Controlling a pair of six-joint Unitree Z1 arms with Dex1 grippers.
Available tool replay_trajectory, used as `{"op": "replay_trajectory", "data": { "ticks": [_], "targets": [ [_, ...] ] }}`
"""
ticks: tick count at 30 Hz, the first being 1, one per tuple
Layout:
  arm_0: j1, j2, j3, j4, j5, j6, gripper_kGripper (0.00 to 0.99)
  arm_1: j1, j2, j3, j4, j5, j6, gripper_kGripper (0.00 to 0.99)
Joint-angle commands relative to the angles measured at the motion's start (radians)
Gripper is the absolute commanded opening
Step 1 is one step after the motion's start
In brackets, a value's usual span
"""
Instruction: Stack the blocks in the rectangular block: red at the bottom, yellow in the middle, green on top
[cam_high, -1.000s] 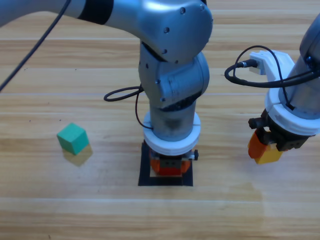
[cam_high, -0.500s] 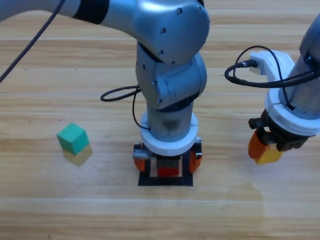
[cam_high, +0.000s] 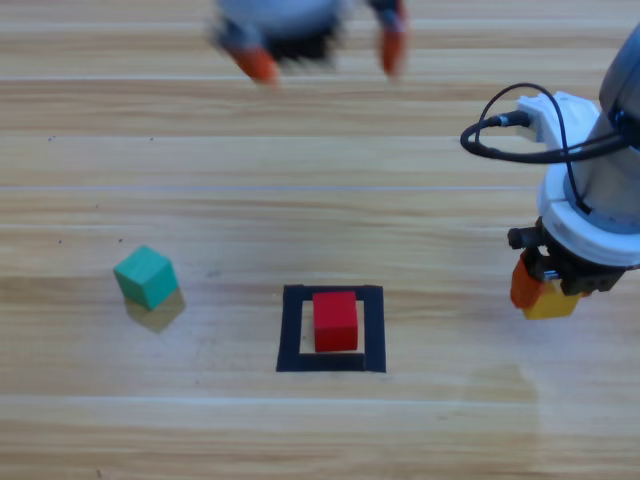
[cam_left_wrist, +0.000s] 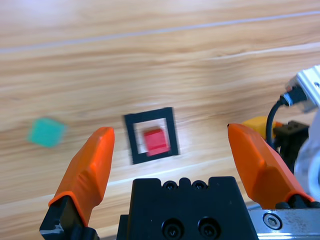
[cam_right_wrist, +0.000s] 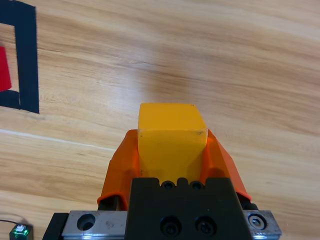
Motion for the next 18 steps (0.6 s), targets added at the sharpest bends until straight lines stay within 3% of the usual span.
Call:
{"op": "replay_trajectory", "data": {
  "ticks": [1, 4, 7, 8, 11, 14, 18],
  "targets": [
    [0.151, -0.106, 0.219, -0.024, 0.034, 0.11, 0.962, 0.096, 0.039, -0.139, 0.132, -0.032, 0.093, 0.23],
    [0.154, -0.156, 0.426, -0.143, 0.088, 0.204, 0.976, 0.125, 0.077, -0.215, 0.168, -0.017, 0.128, 0.23],
    [0.162, -0.31, 0.74, -0.392, 0.115, 0.241, 0.977, 0.156, 0.125, -0.294, 0.202, -0.002, 0.156, 0.23],
    [0.176, -0.371, 0.822, -0.458, 0.099, 0.256, 0.983, 0.168, 0.145, -0.321, 0.214, 0.001, 0.162, 0.23],
    [0.286, -0.527, 1.007, -0.619, -0.047, 0.319, 0.99, 0.199, 0.208, -0.403, 0.242, 0.017, 0.183, 0.23],
    [0.329, -0.555, 1.023, -0.631, -0.082, 0.339, 0.99, 0.222, 0.286, -0.504, 0.271, 0.026, 0.213, 0.23],
    [0.363, -0.501, 0.972, -0.568, -0.078, 0.297, 0.99, 0.242, 0.387, -0.657, 0.345, 0.035, 0.233, 0.23]
  ]
}}
